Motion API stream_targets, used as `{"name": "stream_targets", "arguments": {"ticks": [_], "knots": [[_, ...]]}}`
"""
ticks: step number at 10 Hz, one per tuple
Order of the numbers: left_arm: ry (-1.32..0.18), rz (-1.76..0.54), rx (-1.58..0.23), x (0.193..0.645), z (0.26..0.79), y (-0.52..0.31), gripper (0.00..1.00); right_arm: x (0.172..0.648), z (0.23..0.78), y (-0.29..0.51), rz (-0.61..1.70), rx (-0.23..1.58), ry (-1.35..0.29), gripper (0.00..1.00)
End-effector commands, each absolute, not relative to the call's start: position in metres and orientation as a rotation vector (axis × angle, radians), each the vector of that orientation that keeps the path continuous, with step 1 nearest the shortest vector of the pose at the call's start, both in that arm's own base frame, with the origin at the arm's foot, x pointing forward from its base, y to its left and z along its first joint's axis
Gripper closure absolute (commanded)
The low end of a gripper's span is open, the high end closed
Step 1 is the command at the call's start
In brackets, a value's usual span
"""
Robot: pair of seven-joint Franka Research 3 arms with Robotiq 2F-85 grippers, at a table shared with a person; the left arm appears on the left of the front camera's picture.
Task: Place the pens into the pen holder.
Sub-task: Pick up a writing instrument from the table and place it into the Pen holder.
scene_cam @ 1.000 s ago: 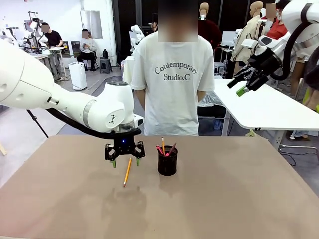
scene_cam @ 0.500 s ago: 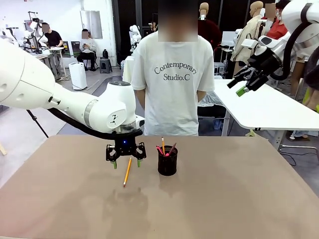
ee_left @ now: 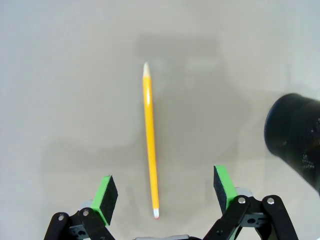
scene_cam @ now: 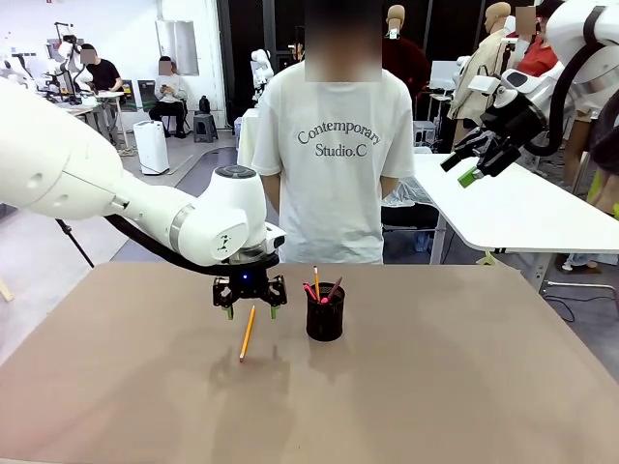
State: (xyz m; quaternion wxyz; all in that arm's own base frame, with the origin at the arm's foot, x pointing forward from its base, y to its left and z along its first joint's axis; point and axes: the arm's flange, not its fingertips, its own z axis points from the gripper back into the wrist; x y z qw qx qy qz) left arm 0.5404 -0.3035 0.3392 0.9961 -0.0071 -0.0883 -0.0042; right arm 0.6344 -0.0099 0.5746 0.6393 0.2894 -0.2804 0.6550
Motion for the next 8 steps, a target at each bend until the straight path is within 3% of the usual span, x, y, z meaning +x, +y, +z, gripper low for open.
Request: {"name": "stream_targets", "arguments": {"ticks": [1, 8], "knots": [[-0.191, -0.034, -0.041, 0.552, 0.327, -0.300, 0.00, 0.631, 0.575, -0.008, 1.487, 0.659, -0.641, 0.00], [-0.150, -0.078, -0.043, 0.592, 0.306, -0.287, 0.00, 0.631, 0.575, -0.008, 1.487, 0.659, -0.641, 0.00]]}}
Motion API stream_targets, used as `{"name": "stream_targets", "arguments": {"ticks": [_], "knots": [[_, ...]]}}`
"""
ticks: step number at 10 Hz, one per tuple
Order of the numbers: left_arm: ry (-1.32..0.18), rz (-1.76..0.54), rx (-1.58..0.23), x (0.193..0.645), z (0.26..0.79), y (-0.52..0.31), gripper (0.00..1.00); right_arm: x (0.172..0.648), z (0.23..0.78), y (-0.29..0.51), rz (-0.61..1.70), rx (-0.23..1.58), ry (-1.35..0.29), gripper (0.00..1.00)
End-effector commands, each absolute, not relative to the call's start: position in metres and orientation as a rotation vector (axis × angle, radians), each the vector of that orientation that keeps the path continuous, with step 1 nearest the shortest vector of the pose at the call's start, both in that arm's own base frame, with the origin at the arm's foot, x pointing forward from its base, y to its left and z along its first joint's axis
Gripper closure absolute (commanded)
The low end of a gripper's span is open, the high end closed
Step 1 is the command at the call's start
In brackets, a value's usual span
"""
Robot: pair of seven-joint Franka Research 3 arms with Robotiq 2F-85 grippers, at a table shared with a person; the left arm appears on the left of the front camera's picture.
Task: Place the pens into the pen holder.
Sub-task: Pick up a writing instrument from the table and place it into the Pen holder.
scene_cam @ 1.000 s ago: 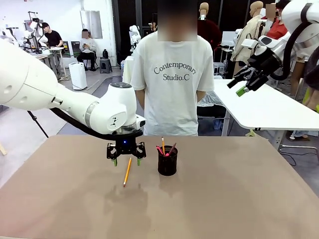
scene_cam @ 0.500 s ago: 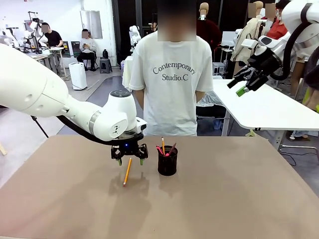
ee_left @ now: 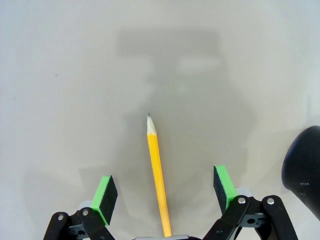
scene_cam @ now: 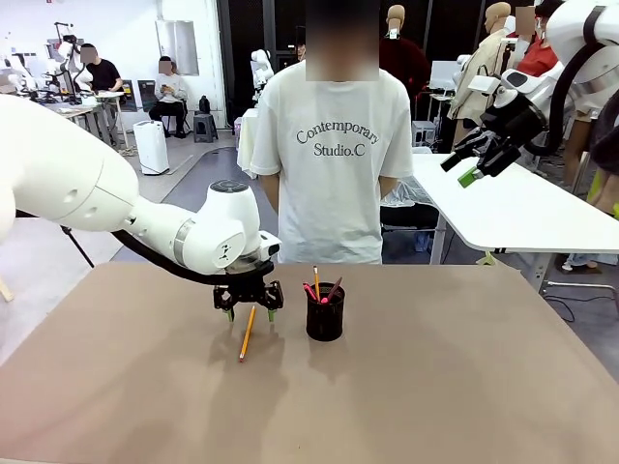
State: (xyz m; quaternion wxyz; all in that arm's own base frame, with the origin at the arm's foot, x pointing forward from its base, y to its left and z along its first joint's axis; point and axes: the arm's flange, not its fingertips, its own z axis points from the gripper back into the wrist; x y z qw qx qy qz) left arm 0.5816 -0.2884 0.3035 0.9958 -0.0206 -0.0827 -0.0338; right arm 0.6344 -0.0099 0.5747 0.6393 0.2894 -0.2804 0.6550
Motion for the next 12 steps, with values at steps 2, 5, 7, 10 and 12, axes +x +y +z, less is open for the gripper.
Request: {"name": "stream_targets", "arguments": {"ticks": [2, 5, 7, 10, 12], "knots": [[-0.160, -0.085, -0.013, 0.5978, 0.3023, -0.2849, 0.02, 0.6307, 0.5747, -0.0084, 1.487, 0.659, -0.641, 0.00], [-0.145, -0.074, 0.001, 0.6018, 0.3014, -0.2825, 0.60, 0.6307, 0.5747, -0.0084, 1.487, 0.659, -0.641, 0.00], [-0.132, -0.064, 0.007, 0.5993, 0.3037, -0.2837, 0.98, 0.6307, 0.5747, -0.0084, 1.487, 0.659, -0.641, 0.00], [-0.114, -0.059, 0.027, 0.5964, 0.3036, -0.2867, 1.00, 0.6307, 0.5747, -0.0084, 1.487, 0.659, -0.641, 0.00], [-0.085, -0.047, 0.016, 0.5929, 0.3052, -0.2866, 1.00, 0.6307, 0.5747, -0.0084, 1.487, 0.659, -0.641, 0.00]]}}
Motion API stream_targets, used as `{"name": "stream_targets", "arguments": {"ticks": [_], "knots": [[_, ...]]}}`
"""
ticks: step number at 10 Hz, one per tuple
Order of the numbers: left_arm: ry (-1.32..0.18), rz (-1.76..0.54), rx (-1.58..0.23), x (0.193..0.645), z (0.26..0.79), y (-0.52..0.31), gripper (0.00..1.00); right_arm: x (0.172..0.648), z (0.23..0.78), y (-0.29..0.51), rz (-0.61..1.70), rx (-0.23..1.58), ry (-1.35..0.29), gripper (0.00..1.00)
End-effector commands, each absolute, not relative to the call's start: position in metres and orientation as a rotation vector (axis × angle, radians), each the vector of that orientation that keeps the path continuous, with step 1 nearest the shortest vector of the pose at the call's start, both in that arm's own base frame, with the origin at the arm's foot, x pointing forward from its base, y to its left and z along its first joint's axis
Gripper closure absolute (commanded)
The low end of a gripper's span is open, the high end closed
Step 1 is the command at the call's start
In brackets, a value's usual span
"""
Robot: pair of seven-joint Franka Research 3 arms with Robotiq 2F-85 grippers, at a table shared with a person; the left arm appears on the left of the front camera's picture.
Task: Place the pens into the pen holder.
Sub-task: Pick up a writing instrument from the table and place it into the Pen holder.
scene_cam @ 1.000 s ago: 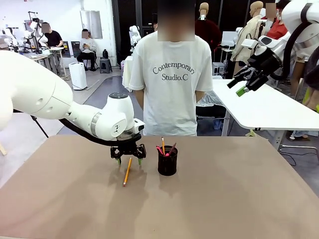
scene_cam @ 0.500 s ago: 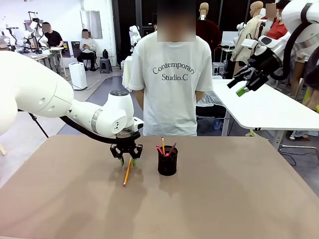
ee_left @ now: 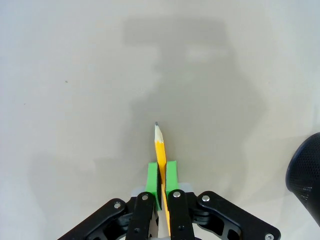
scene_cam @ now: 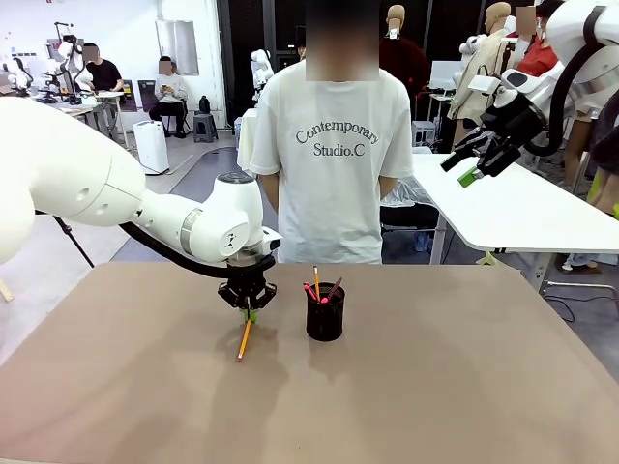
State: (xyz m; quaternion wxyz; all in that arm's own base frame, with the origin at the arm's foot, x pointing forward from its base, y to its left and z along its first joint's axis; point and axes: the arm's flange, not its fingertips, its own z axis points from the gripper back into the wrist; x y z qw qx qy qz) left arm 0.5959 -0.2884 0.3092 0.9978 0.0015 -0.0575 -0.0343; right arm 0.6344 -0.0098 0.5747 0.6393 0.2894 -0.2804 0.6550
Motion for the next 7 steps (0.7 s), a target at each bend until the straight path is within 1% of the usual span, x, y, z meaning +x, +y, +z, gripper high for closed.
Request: {"name": "stream_targets", "arguments": {"ticks": [1, 2, 3, 5, 7], "knots": [[-0.055, -0.046, 0.003, 0.591, 0.308, -0.286, 1.00, 0.631, 0.575, -0.008, 1.487, 0.659, -0.641, 0.00], [0.012, -0.063, -0.066, 0.585, 0.314, -0.284, 1.00, 0.631, 0.575, -0.008, 1.487, 0.659, -0.641, 0.00], [0.033, -0.083, -0.150, 0.581, 0.326, -0.279, 1.00, 0.631, 0.575, -0.008, 1.487, 0.659, -0.641, 0.00], [0.038, -0.059, -0.217, 0.576, 0.350, -0.268, 1.00, 0.631, 0.575, -0.008, 1.487, 0.659, -0.641, 0.00], [0.061, -0.167, -0.410, 0.566, 0.380, -0.254, 1.00, 0.631, 0.575, -0.008, 1.487, 0.659, -0.641, 0.00]]}}
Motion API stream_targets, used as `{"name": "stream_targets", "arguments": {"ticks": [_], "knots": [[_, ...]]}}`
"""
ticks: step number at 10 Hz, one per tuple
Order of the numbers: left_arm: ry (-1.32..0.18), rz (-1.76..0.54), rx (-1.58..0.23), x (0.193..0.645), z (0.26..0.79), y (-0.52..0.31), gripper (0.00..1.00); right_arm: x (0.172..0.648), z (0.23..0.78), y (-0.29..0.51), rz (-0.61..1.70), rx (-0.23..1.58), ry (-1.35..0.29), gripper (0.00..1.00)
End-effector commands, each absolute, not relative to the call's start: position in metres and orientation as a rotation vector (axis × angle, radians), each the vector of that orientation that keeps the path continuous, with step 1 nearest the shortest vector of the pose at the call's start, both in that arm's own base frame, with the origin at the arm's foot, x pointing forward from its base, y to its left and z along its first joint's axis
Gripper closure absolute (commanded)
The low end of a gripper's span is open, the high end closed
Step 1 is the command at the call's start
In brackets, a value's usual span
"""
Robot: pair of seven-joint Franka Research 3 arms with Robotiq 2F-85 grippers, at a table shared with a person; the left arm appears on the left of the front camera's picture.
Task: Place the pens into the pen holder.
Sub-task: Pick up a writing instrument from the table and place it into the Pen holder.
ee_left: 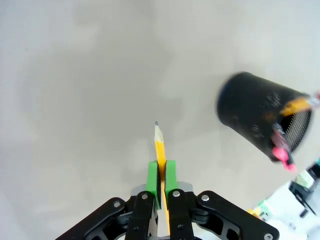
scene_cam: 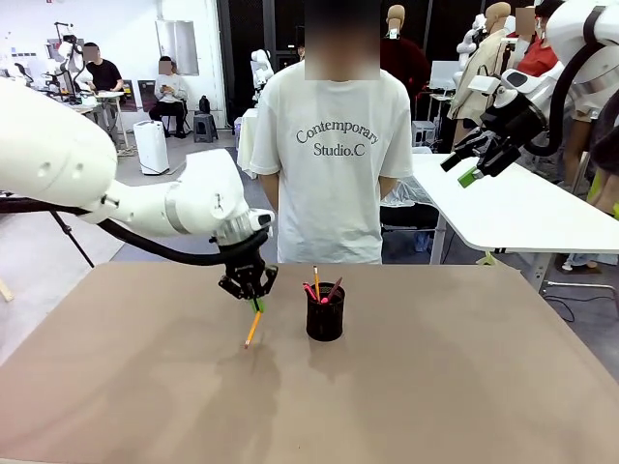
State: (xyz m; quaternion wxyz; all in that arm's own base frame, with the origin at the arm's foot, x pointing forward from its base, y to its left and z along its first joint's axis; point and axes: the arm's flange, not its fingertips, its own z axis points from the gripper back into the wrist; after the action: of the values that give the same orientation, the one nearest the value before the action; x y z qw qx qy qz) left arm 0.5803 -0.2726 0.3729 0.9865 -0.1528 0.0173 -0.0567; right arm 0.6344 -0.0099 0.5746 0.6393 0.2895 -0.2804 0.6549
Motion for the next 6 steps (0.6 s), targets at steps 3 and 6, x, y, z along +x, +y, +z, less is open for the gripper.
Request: {"name": "stream_targets", "arguments": {"ticks": [3, 6], "knots": [[-0.170, -0.344, -0.721, 0.557, 0.421, -0.240, 1.00, 0.631, 0.575, -0.008, 1.487, 0.659, -0.641, 0.00], [-0.428, -0.642, -1.019, 0.541, 0.455, -0.215, 1.00, 0.631, 0.575, -0.008, 1.487, 0.659, -0.641, 0.00]]}}
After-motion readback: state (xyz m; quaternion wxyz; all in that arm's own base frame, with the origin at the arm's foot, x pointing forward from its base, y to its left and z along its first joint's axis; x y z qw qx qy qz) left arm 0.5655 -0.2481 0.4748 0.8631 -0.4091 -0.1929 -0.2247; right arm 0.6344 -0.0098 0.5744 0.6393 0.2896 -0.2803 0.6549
